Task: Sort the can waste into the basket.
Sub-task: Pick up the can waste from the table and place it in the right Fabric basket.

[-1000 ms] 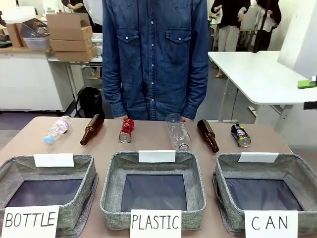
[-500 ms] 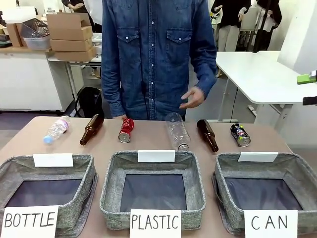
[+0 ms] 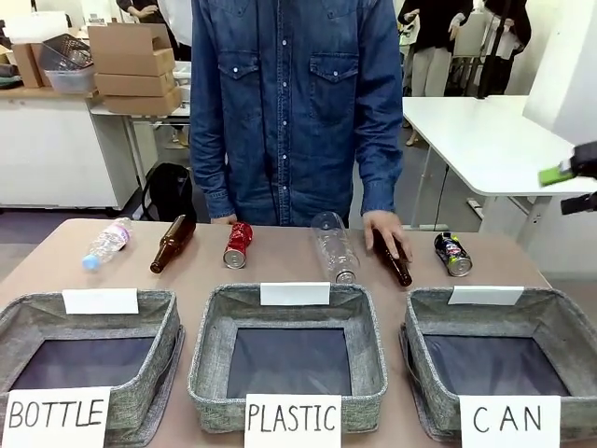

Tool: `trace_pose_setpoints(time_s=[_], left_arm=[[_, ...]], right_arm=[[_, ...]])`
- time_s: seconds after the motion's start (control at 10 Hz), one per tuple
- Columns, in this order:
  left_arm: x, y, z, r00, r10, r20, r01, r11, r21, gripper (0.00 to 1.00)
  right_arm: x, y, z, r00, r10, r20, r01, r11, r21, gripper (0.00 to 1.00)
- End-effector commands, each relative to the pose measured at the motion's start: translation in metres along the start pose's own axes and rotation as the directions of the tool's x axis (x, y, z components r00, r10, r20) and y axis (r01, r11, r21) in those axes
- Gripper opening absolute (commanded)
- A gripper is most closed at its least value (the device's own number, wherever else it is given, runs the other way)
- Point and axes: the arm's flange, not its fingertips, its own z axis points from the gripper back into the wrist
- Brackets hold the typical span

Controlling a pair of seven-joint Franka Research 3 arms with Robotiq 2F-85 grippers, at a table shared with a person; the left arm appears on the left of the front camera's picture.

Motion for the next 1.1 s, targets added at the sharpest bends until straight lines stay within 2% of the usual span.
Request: trace_pose_setpoints(time_s=[0.0, 0.1, 0.2, 0.3, 0.5, 0.6, 0.7, 0.9, 1.0], left_arm=[[0.003, -0.001, 0.000, 1.000, -0.026, 0.010, 0.026, 1.000, -0.008, 1.00], [0.003, -0.001, 0.000, 1.000, -0.026, 0.010, 0.026, 1.000, -0.008, 1.00], [0.003, -0.001, 0.000, 1.000, -0.026, 0.010, 0.026, 1.000, -0.008, 1.00], [0.003, -0.001, 0.000, 1.000, -0.026, 0.010, 0.026, 1.000, -0.008, 1.00], [0.003, -0.001, 0.000, 1.000, -0.026, 0.010, 0.026, 1.000, -0.008, 1.00], [0.003, -0.001, 0.000, 1.000, -0.026, 0.010, 0.026, 1.000, -0.008, 1.00], [0.003, -0.001, 0.000, 1.000, -0.026, 0.010, 0.026, 1.000, -0.008, 1.00], [0.003, -0.001, 0.000, 1.000, -0.026, 0.010, 0.026, 1.000, -0.008, 1.00], [0.003, -0.001, 0.000, 1.000, -0.026, 0.010, 0.026, 1.000, -0.008, 1.00]], right_arm=[[0.024, -0.008, -0.015, 0.983, 0.153, -0.101, -0.167, 0.973, -0.158, 1.00], [0.034, -0.012, -0.024, 0.988, 0.136, -0.078, -0.144, 0.984, -0.108, 1.00], [0.008, 0.000, -0.013, 0.996, 0.061, -0.067, -0.067, 0.994, -0.084, 1.00], [0.017, -0.002, -0.023, 0.991, 0.095, -0.097, -0.106, 0.987, -0.118, 1.00], [-0.017, 0.009, 0.036, 0.990, 0.098, -0.098, -0.106, 0.992, -0.070, 1.00], [-0.020, 0.012, 0.038, 0.993, 0.090, -0.073, -0.099, 0.985, -0.138, 1.00], [-0.008, 0.009, 0.015, 0.995, 0.086, -0.060, -0.097, 0.973, -0.211, 1.00], [0.024, -0.019, -0.057, 0.983, 0.106, -0.149, -0.142, 0.956, -0.256, 1.00], [0.036, -0.033, -0.088, 0.970, 0.141, -0.200, -0.186, 0.956, -0.228, 1.00]])
